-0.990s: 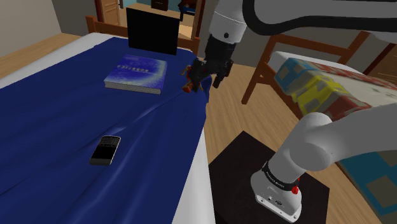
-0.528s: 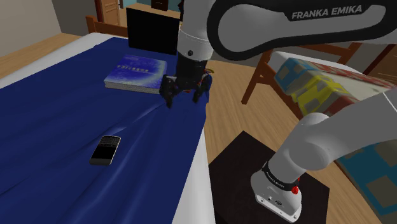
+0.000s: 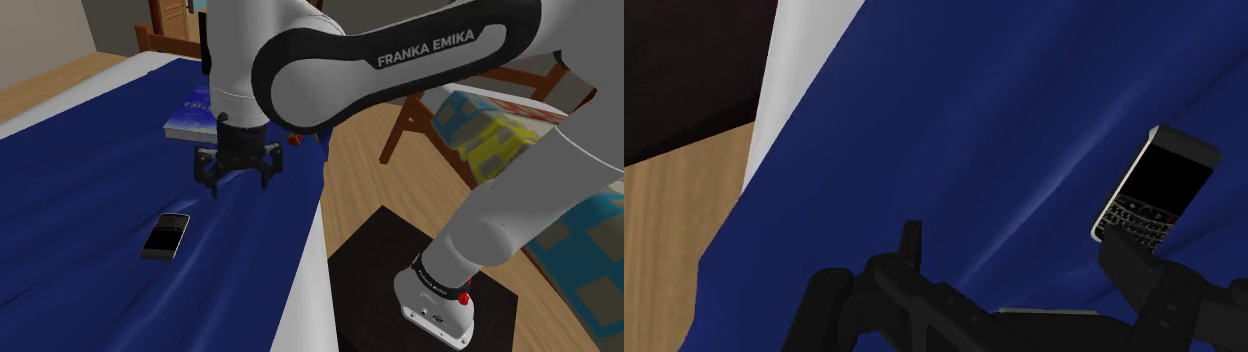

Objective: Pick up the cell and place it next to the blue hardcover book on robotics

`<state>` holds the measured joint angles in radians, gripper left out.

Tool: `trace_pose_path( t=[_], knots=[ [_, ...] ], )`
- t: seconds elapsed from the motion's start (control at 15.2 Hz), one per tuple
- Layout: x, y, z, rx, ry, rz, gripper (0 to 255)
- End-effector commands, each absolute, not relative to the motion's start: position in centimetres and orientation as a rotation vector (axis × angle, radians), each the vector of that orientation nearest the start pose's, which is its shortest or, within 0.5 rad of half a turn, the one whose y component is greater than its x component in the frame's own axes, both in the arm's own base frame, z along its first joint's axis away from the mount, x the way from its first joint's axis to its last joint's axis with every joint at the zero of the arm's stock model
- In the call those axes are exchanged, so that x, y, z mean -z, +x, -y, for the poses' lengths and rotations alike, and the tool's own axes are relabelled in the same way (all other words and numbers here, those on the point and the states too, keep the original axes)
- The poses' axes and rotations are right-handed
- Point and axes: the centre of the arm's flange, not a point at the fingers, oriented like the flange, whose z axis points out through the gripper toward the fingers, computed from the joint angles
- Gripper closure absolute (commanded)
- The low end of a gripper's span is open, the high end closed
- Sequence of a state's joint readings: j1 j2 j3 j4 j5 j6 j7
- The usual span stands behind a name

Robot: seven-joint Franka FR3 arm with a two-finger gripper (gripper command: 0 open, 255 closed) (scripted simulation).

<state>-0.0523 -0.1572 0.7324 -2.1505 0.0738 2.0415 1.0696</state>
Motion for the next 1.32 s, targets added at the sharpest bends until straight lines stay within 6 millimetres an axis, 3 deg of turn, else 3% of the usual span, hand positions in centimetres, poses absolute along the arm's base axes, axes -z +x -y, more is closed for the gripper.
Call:
trace_pose_path(
  t=[0.0, 0.73, 1.25],
  knots=[
    [-44.1, 40.5, -35.6, 0.05, -3.078, -0.733, 0],
    [-37.1, 47.4, -46.5, 0.012, -3.041, -1.01, 0],
    [-33.1, 47.4, -46.2, 0.012, -3.041, -1.01, 0]
  ],
)
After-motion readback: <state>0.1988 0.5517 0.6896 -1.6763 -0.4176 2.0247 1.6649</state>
